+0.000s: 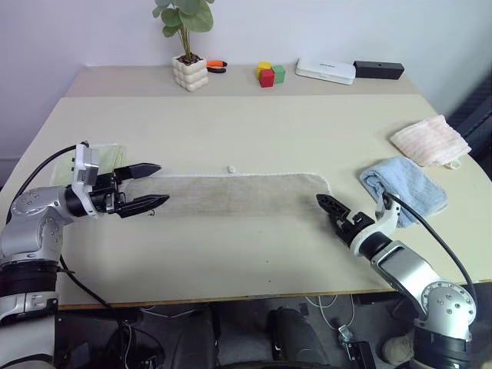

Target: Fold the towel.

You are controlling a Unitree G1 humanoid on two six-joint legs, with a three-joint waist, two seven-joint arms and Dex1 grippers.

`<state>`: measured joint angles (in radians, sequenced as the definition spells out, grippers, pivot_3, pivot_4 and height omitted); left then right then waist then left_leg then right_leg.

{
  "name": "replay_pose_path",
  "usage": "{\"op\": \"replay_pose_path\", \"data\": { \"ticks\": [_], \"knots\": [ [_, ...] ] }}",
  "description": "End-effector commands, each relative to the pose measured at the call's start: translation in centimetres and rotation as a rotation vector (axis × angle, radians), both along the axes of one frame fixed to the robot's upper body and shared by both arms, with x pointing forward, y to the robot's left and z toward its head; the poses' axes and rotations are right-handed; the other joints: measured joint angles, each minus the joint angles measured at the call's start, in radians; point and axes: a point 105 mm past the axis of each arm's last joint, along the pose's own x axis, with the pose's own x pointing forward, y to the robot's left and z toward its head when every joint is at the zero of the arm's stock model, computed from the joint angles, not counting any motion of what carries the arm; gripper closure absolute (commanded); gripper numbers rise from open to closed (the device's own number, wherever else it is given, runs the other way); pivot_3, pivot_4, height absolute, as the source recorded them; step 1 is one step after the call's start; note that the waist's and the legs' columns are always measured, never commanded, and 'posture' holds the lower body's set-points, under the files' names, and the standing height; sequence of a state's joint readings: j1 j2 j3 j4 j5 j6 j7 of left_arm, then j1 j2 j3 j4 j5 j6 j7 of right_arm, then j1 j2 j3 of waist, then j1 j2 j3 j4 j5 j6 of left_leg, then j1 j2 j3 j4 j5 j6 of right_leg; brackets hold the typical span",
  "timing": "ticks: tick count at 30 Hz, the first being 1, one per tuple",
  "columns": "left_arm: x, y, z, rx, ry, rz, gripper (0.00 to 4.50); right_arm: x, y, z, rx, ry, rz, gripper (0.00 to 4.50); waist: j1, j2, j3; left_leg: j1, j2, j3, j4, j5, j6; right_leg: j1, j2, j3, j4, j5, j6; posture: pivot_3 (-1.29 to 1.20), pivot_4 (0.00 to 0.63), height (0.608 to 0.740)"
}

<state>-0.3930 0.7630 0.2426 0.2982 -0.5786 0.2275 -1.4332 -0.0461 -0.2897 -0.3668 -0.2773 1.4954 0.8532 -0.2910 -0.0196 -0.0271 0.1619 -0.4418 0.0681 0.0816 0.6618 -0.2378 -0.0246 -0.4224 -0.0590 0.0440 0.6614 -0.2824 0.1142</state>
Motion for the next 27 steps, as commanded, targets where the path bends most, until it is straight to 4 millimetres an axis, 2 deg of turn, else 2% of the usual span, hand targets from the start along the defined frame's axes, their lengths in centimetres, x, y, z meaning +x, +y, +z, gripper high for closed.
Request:
{"op": "replay_pose_path", "data": {
  "ticks": [1, 3, 9, 14, 17, 21, 23, 27],
  "knots": [
    [-0.2, 0.1, 1.2, -0.004, -0.061, 0.01, 0.0, 0.6, 0.0, -1.0, 0.01, 0.039, -0.032, 0.52, 0.001, 0.0, 0.0, 0.0, 0.0, 0.0, 0.0, 0.0, 0.0, 0.0, 0.0, 0.0, 0.0, 0.0, 0.0, 0.0, 0.15, 0.735],
    [-0.3, 0.1, 1.2, -0.005, -0.064, 0.015, 0.0, 0.9, 0.3, -1.3, 0.001, 0.043, -0.027, 1.31, 0.001, 0.0, 0.0, 0.0, 0.0, 0.0, 0.0, 0.0, 0.0, 0.0, 0.0, 0.0, 0.0, 0.0, 0.0, 0.0, 0.15, 0.735],
    [-0.1, 0.1, 1.2, -0.007, -0.071, 0.029, 0.0, 1.9, -0.4, -1.0, -0.023, 0.024, -0.076, 4.34, 0.0, -0.001, -0.001, 0.0, 0.0, 0.0, 0.0, 0.0, 0.0, 0.0, 0.0, 0.0, 0.0, 0.0, 0.0, 0.0, 0.15, 0.735],
    [-0.1, 0.0, 1.0, -0.004, -0.071, 0.03, 0.0, 2.0, -1.5, -0.5, -0.137, -0.002, -0.035, 4.43, 0.007, -0.002, -0.001, 0.0, 0.0, 0.0, 0.0, 0.0, 0.0, 0.0, -0.001, 0.0, 0.0, 0.0, 0.0, 0.0, 0.15, 0.735],
    [0.1, 0.5, 1.2, 0.009, -0.073, 0.039, 0.0, 2.1, -3.5, 0.2, -0.308, -0.023, 0.006, 4.43, 0.01, -0.002, -0.001, -0.001, -0.001, 0.001, 0.001, 0.0, 0.0, 0.0, -0.002, 0.0, -0.001, 0.0, 0.0, 0.0, 0.15, 0.735],
    [0.3, 0.9, 1.3, 0.015, -0.079, 0.05, 0.0, 2.3, -5.8, 1.8, -0.355, -0.071, 0.001, 4.43, 0.006, -0.002, -0.001, -0.001, -0.001, 0.001, 0.001, -0.001, 0.001, 0.0, -0.002, 0.0, -0.001, -0.001, -0.001, 0.0, 0.15, 0.735],
    [0.3, 1.1, 1.2, 0.019, -0.079, 0.053, 0.0, 1.9, -6.0, 1.7, -0.395, -0.071, 0.022, 4.43, 0.006, -0.002, -0.001, -0.001, -0.001, 0.001, 0.0, -0.001, 0.001, 0.0, -0.001, 0.0, -0.001, 0.0, 0.0, 0.0, 0.15, 0.735],
    [0.3, 1.3, 1.1, 0.022, -0.079, 0.058, 0.0, 1.5, -5.1, 2.5, -0.472, -0.134, 0.098, 4.43, 0.006, -0.002, -0.001, -0.001, -0.001, 0.001, 0.0, -0.001, 0.001, 0.0, -0.001, 0.0, -0.001, 0.0, 0.0, 0.0, 0.15, 0.735]
  ]
}}
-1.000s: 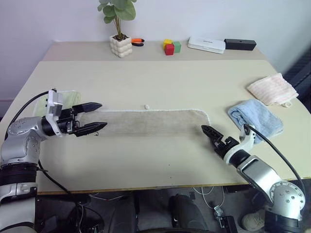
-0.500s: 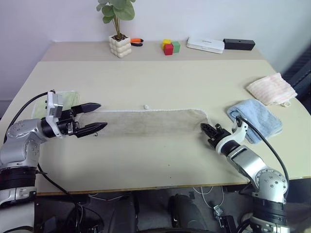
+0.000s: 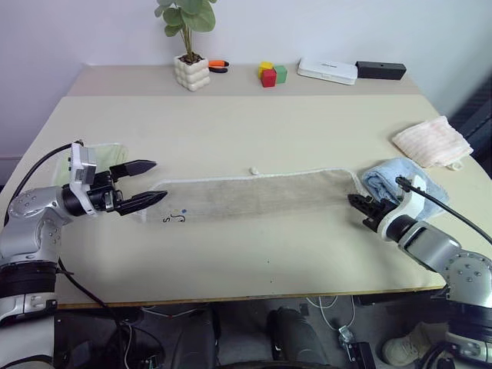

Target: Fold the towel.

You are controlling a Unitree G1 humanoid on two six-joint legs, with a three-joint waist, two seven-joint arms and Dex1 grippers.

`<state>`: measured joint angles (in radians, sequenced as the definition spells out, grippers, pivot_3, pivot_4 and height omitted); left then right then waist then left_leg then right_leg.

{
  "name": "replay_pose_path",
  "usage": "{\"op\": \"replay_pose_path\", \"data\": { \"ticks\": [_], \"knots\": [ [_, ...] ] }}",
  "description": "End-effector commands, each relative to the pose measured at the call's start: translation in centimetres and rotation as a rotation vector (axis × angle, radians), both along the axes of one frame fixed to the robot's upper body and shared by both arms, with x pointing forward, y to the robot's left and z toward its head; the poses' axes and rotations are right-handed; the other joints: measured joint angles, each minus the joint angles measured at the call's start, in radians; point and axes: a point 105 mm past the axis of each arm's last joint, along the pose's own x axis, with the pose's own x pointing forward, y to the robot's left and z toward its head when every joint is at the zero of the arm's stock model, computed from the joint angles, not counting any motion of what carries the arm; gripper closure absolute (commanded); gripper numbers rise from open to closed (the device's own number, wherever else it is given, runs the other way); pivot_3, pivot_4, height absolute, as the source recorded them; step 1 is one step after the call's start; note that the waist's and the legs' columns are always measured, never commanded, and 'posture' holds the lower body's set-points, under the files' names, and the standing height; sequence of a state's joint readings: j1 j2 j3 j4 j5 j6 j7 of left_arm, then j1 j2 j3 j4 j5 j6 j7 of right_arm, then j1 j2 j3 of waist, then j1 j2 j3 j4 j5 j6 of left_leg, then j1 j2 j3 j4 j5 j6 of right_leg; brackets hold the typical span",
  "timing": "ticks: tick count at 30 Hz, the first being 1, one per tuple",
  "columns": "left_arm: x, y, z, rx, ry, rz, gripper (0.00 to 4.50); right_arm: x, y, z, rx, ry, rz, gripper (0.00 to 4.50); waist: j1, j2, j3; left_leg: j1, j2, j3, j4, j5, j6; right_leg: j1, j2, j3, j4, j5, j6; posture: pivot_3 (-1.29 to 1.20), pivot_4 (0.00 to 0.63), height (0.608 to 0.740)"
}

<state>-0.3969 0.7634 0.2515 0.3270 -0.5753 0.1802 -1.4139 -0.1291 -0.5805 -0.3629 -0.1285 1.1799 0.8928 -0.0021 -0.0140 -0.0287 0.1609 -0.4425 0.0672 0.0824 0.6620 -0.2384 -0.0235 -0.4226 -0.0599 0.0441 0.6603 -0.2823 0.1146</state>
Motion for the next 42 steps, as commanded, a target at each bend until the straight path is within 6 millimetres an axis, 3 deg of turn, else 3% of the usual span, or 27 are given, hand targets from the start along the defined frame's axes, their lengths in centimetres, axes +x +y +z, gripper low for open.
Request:
{"op": "replay_pose_path", "data": {
  "ticks": [1, 7, 9, 13, 19, 23, 30, 42],
  "knots": [
    [0.0, 0.8, 1.0, 0.021, -0.044, 0.02, 0.0, -0.2, 1.1, 1.9, -0.089, -0.086, 0.096, 4.43, 0.0, 0.0, 0.0, 0.0, 0.0, 0.0, 0.0, 0.0, 0.0, 0.0, 0.0, 0.0, 0.0, 0.0, 0.0, 0.0, 0.15, 0.735],
    [0.2, 0.5, 1.0, 0.02, -0.052, 0.015, 0.0, -0.5, 5.4, 5.3, -0.224, -0.259, 0.348, 4.43, 0.0, 0.0, 0.0, 0.0, 0.0, 0.0, 0.0, 0.0, 0.0, 0.0, 0.0, 0.0, 0.0, 0.0, 0.0, 0.0, 0.15, 0.735],
    [0.2, 0.5, 1.1, 0.018, -0.054, 0.016, 0.0, -0.4, 6.0, 5.7, -0.249, -0.286, 0.379, 4.43, 0.002, 0.0, 0.0, 0.0, 0.0, 0.0, 0.0, 0.0, 0.0, 0.0, 0.0, 0.0, 0.0, 0.0, 0.0, 0.0, 0.15, 0.735],
    [0.2, 0.5, 1.2, 0.014, -0.06, 0.02, 0.0, -0.3, 9.0, 6.8, -0.276, -0.35, 0.498, 4.43, 0.001, 0.0, 0.0, 0.0, 0.0, 0.0, 0.001, 0.0, 0.0, 0.0, 0.0, 0.0, 0.0, 0.0, 0.0, 0.0, 0.15, 0.735],
    [0.0, 0.5, 1.3, 0.012, -0.064, 0.024, 0.0, -0.6, 12.3, 6.5, -0.27, -0.358, 0.62, 4.43, 0.002, 0.0, 0.0, -0.001, 0.0, 0.0, 0.001, 0.0, 0.0, -0.001, 0.0, 0.0, 0.0, 0.0, 0.0, 0.0, 0.15, 0.735],
    [-0.3, 0.4, 1.2, 0.01, -0.064, 0.025, 0.0, -1.2, 16.0, 5.4, -0.221, -0.333, 0.726, 4.43, 0.0, 0.0, 0.0, 0.0, 0.0, 0.0, 0.001, 0.0, 0.0, -0.001, 0.0, 0.0, 0.0, 0.0, 0.0, 0.0, 0.15, 0.735],
    [-1.3, 0.2, 1.2, 0.012, -0.056, 0.024, 0.0, -0.5, 18.8, 4.0, -0.233, -0.312, 0.767, 4.43, 0.0, 0.0, 0.0, -0.001, 0.0, 0.001, 0.001, 0.0, 0.0, -0.001, 0.0, 0.0, 0.001, 0.0, 0.0, 0.0, 0.15, 0.735],
    [-2.1, 0.5, 1.1, 0.015, -0.041, 0.046, 0.0, -0.5, 20.6, 2.6, -0.243, -0.305, 0.807, 4.43, 0.0, 0.0, 0.0, -0.001, 0.0, 0.001, 0.001, 0.0, 0.0, -0.001, 0.0, -0.001, 0.001, 0.0, 0.0, 0.0, 0.15, 0.735]
  ]
}}
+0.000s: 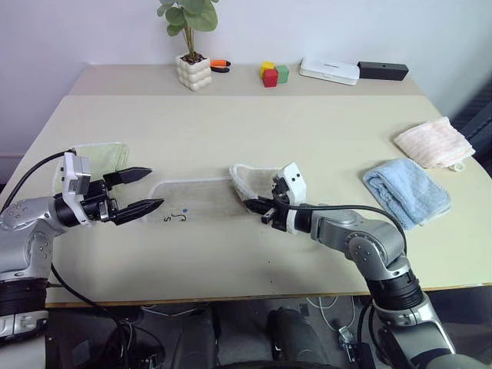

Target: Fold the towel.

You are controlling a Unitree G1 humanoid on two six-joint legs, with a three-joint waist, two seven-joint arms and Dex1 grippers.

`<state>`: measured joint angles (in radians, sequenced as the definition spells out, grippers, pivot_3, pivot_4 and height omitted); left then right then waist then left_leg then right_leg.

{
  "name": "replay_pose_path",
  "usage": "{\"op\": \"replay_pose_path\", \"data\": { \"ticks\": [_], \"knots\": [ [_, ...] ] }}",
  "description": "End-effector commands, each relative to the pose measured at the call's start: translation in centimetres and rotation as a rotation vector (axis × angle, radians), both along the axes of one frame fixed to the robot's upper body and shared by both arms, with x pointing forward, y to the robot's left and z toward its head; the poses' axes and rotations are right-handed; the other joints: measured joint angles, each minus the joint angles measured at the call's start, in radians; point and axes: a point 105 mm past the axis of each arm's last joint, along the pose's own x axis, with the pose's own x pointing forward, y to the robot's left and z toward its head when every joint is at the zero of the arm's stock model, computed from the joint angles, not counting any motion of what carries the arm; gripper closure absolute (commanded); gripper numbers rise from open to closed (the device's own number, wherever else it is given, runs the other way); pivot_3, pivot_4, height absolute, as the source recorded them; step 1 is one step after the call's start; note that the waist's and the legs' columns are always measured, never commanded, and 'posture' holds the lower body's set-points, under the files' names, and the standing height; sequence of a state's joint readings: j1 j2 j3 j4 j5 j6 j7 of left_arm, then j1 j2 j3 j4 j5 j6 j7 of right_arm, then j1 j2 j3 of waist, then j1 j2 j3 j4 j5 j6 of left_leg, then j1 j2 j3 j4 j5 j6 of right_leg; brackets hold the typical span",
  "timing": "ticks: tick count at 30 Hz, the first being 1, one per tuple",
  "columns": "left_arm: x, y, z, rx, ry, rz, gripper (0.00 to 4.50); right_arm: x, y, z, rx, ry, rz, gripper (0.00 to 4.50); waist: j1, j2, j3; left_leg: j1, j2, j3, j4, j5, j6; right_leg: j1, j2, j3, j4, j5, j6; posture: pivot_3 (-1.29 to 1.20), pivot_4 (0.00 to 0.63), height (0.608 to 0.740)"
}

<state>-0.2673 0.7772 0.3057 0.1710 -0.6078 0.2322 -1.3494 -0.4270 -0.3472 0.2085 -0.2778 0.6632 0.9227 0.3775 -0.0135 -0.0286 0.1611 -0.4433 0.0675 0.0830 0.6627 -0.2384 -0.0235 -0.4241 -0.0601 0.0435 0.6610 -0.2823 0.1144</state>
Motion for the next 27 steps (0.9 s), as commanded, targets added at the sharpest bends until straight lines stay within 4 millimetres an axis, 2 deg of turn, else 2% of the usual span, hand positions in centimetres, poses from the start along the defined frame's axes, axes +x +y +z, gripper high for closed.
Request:
{"op": "replay_pose_path", "data": {
  "ticks": [1, 5, 15, 18, 25, 27],
  "knots": [
    [-0.4, 0.2, 1.2, 0.006, -0.05, 0.001, 0.0, -0.2, 0.6, 0.6, 0.01, -0.044, 0.03, 4.43, 0.0, 0.0, 0.0, 0.0, 0.0, 0.0, 0.0, 0.0, 0.0, 0.0, 0.0, 0.0, 0.0, 0.0, 0.0, 0.0, 0.15, 0.735],
    [-0.4, 0.2, 1.1, 0.006, -0.05, 0.004, 0.0, -0.8, 1.1, 0.4, 0.014, -0.049, 0.077, 4.43, 0.0, 0.0, 0.0, 0.0, 0.0, 0.0, 0.0, 0.0, 0.0, 0.0, 0.0, 0.0, 0.0, 0.0, 0.0, 0.0, 0.15, 0.735],
    [0.0, -0.4, 1.1, 0.004, -0.053, -0.009, 0.0, -0.2, 2.2, -0.2, 0.018, -0.055, 0.037, 4.43, 0.0, 0.0, 0.0, 0.0, 0.0, 0.0, 0.0, 0.0, 0.0, 0.0, 0.0, 0.0, 0.0, 0.0, 0.0, 0.0, 0.15, 0.735],
    [0.0, -0.5, 1.1, 0.004, -0.051, -0.016, 0.0, -0.7, 2.6, -0.5, 0.014, -0.045, 0.06, 3.65, 0.0, 0.0, 0.0, 0.0, 0.0, 0.0, 0.0, 0.0, 0.0, 0.0, 0.0, 0.0, 0.0, 0.0, 0.0, 0.0, 0.15, 0.735],
    [0.0, -0.6, 1.1, 0.002, -0.048, -0.019, 0.0, -0.9, 1.9, 0.1, -0.063, -0.13, 0.121, 0.12, 0.001, 0.0, 0.0, 0.0, 0.0, 0.0, 0.0, 0.0, 0.0, 0.0, 0.0, 0.0, 0.0, 0.0, 0.0, 0.0, 0.15, 0.735],
    [0.0, -0.6, 1.1, 0.0, -0.049, -0.019, 0.0, -1.0, 1.1, 1.8, -0.044, -0.182, 0.161, 0.05, 0.001, 0.0, 0.0, 0.0, 0.0, 0.0, 0.0, 0.0, 0.0, 0.0, 0.0, 0.0, 0.0, 0.0, 0.0, 0.0, 0.15, 0.735]
  ]
}}
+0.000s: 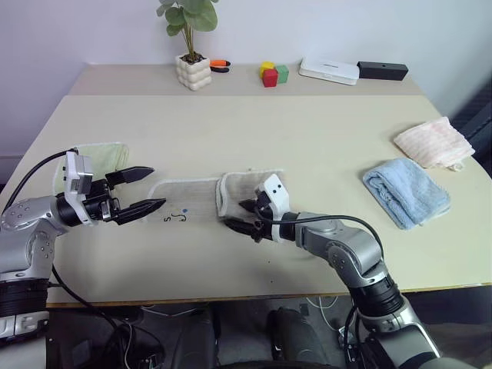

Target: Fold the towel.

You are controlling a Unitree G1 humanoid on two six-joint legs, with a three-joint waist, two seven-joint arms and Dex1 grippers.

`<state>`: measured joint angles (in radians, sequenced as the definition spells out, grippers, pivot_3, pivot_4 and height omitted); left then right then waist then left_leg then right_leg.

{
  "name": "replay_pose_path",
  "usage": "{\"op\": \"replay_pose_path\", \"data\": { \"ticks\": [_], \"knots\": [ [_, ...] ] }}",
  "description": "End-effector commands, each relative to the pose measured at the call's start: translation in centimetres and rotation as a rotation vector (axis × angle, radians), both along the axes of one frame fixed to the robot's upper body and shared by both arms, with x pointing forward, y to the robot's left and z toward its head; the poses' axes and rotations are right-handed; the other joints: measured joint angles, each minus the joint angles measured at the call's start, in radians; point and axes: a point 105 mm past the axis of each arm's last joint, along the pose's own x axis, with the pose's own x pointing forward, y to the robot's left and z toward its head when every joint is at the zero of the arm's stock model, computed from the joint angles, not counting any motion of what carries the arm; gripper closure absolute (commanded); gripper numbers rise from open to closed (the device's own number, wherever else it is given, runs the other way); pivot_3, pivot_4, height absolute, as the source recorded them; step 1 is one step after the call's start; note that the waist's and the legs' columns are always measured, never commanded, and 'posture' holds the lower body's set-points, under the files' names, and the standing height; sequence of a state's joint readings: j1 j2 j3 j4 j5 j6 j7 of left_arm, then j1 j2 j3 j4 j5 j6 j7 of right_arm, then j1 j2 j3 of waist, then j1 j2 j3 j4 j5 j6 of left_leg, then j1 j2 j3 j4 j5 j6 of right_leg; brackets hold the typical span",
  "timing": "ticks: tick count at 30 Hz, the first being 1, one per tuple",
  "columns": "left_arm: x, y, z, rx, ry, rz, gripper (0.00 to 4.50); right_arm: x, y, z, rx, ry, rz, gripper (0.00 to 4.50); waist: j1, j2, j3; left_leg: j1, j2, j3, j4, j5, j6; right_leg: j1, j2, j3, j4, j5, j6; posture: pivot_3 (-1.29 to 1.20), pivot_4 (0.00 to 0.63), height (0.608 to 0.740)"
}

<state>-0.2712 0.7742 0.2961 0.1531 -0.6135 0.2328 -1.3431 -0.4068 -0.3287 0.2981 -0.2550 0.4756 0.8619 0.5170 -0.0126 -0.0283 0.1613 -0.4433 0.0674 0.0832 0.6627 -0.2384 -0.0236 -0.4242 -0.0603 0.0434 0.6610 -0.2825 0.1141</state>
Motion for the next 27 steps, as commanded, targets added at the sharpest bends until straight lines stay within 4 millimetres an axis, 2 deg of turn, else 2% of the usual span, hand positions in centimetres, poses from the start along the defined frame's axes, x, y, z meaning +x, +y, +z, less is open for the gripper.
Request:
{"op": "replay_pose_path", "data": {
  "ticks": [1, 4, 6, 8, 12, 13, 14, 15, 17, 22, 24, 27],
  "knots": [
    [0.0, -0.2, 0.9, -0.001, -0.038, -0.005, 0.0, 0.0, -0.5, 4.6, 0.07, -0.157, 0.076, 0.05, -0.001, 0.0, 0.0, 0.0, 0.0, 0.0, 0.0, 0.0, 0.0, 0.0, 0.0, 0.0, 0.0, 0.0, 0.0, 0.0, 0.15, 0.735],
    [0.1, -0.2, 0.9, -0.005, -0.039, -0.004, 0.0, -0.2, -1.1, 7.5, 0.173, -0.189, 0.119, 0.05, -0.001, 0.0, 0.0, 0.0, 0.0, 0.0, 0.0, 0.0, 0.0, 0.0, 0.0, 0.0, 0.0, 0.0, 0.0, 0.0, 0.15, 0.735],
    [0.2, -0.4, 0.8, -0.003, -0.041, -0.005, 0.0, -0.5, -1.3, 9.3, 0.267, -0.191, 0.161, 0.55, -0.001, 0.0, 0.0, 0.0, 0.0, 0.0, 0.0, 0.0, 0.0, 0.0, 0.0, 0.0, 0.0, 0.0, 0.0, 0.0, 0.15, 0.735],
    [0.3, -0.5, 0.9, -0.008, -0.044, -0.007, 0.0, -0.1, -1.4, 9.9, 0.294, -0.207, 0.151, 1.27, 0.0, 0.0, 0.0, 0.0, 0.0, 0.0, -0.001, 0.0, 0.0, 0.0, 0.0, 0.0, 0.0, 0.0, 0.0, 0.0, 0.15, 0.735],
    [0.4, -0.7, 0.9, -0.008, -0.048, -0.006, 0.0, 3.5, -1.9, 8.0, 0.203, -0.298, -0.024, 3.22, -0.001, 0.0, 0.0, 0.0, 0.0, 0.0, 0.0, 0.0, 0.0, 0.0, 0.0, 0.0, 0.0, 0.0, 0.0, 0.0, 0.15, 0.735],
    [0.4, -0.7, 0.9, -0.01, -0.047, -0.006, 0.0, 4.2, -1.9, 7.3, 0.175, -0.32, -0.056, 3.85, -0.001, 0.0, 0.0, 0.0, 0.0, 0.0, 0.0, 0.0, 0.0, 0.0, 0.0, 0.0, 0.0, 0.0, 0.0, 0.0, 0.15, 0.735],
    [0.4, -0.7, 0.9, -0.012, -0.046, -0.006, 0.0, 4.6, -1.8, 6.7, 0.154, -0.338, -0.07, 4.24, -0.002, 0.0, 0.0, 0.0, 0.0, 0.0, 0.0, 0.0, 0.0, 0.0, 0.0, 0.0, 0.0, 0.0, 0.0, 0.0, 0.15, 0.735],
    [0.4, -0.7, 0.9, -0.013, -0.045, -0.005, 0.0, 5.0, -1.5, 6.2, 0.167, -0.331, -0.082, 4.4, -0.003, 0.0, 0.0, 0.0, 0.0, 0.0, 0.0, 0.0, 0.0, 0.0, 0.0, 0.0, 0.0, 0.0, 0.0, 0.0, 0.15, 0.735],
    [0.4, -0.8, 0.9, -0.016, -0.044, -0.004, 0.0, 5.6, -1.2, 5.5, 0.17, -0.343, -0.106, 4.4, -0.004, 0.0, 0.0, 0.0, 0.0, 0.001, -0.001, 0.0, 0.0, -0.001, 0.0, 0.0, 0.0, 0.0, 0.0, 0.0, 0.15, 0.735],
    [-0.1, -0.9, 0.7, -0.025, -0.028, 0.006, 0.0, 5.6, -0.3, 2.5, 0.102, -0.375, -0.072, 4.4, -0.003, 0.0, 0.0, 0.0, 0.0, 0.001, -0.001, 0.0, 0.0, -0.001, 0.0, 0.0, 0.0, 0.0, 0.0, 0.0, 0.15, 0.735],
    [-0.3, -0.9, 0.5, -0.026, -0.023, 0.007, 0.0, 6.3, -0.7, 1.4, 0.119, -0.352, -0.131, 4.4, -0.005, 0.0, 0.0, 0.0, 0.0, 0.001, -0.001, 0.0, 0.0, -0.001, 0.0, 0.0, 0.0, 0.0, 0.0, 0.0, 0.15, 0.735],
    [-0.4, -0.9, 0.4, -0.028, -0.02, 0.011, 0.0, 6.5, -1.2, -1.6, 0.028, -0.36, -0.146, 4.4, -0.003, 0.0, 0.0, 0.0, 0.0, 0.001, -0.001, 0.0, 0.0, 0.0, 0.0, 0.0, 0.0, 0.0, 0.0, 0.0, 0.15, 0.735]
  ]
}}
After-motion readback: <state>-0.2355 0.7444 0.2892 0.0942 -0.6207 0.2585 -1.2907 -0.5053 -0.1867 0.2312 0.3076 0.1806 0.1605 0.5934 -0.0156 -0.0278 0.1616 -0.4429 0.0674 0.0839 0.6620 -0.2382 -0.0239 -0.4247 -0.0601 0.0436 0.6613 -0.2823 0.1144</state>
